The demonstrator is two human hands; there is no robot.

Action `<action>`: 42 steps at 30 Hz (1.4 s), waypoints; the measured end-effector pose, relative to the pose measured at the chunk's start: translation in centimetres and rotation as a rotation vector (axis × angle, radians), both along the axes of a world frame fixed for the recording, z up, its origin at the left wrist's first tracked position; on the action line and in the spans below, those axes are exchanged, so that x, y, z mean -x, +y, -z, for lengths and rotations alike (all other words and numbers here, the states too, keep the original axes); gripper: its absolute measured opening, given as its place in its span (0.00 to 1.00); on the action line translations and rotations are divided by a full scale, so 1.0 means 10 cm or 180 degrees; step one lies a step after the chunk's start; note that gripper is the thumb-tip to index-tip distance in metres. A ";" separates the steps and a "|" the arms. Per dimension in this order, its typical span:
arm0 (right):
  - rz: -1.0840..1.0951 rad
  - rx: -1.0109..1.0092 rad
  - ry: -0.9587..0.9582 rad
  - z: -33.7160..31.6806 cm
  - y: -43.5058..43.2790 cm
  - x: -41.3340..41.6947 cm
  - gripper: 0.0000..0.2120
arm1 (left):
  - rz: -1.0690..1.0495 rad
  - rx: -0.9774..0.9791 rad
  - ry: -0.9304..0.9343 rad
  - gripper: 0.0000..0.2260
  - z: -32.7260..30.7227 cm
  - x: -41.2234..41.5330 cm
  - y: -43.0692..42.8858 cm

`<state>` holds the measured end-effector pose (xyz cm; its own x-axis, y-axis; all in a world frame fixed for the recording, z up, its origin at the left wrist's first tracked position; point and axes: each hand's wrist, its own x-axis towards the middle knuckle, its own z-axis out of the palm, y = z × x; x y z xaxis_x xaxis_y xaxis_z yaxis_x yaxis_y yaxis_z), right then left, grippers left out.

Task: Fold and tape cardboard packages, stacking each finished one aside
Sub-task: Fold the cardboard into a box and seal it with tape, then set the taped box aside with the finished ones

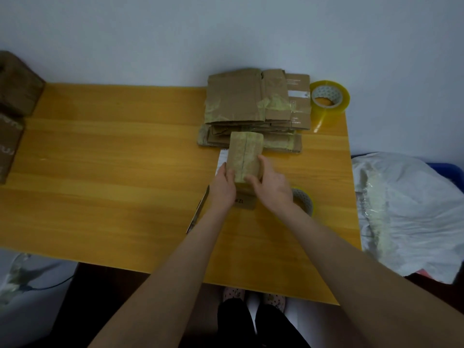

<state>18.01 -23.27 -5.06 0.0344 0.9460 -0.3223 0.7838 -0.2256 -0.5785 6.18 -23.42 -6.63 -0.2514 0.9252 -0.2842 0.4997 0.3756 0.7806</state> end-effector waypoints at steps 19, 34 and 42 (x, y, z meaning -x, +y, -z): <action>0.0625 -0.0215 0.0700 -0.48 -0.04 -0.29 0.15 | -0.0111 -0.0115 -0.1165 0.18 -0.59 -0.16 -0.24; 0.1268 0.0838 0.3499 -1.22 0.52 0.79 0.24 | -0.0495 -0.0910 -0.1265 0.09 -1.50 1.01 0.12; 0.0641 0.0629 0.3533 -1.00 0.81 2.57 0.30 | -0.0189 -0.0847 -0.0059 0.24 -1.42 2.66 0.57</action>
<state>-7.69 -15.17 4.98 -0.2168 0.8850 -0.4121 -0.1978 -0.4532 -0.8692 -20.44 -17.73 7.55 -0.3044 0.9518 -0.0380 0.4677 0.1840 0.8645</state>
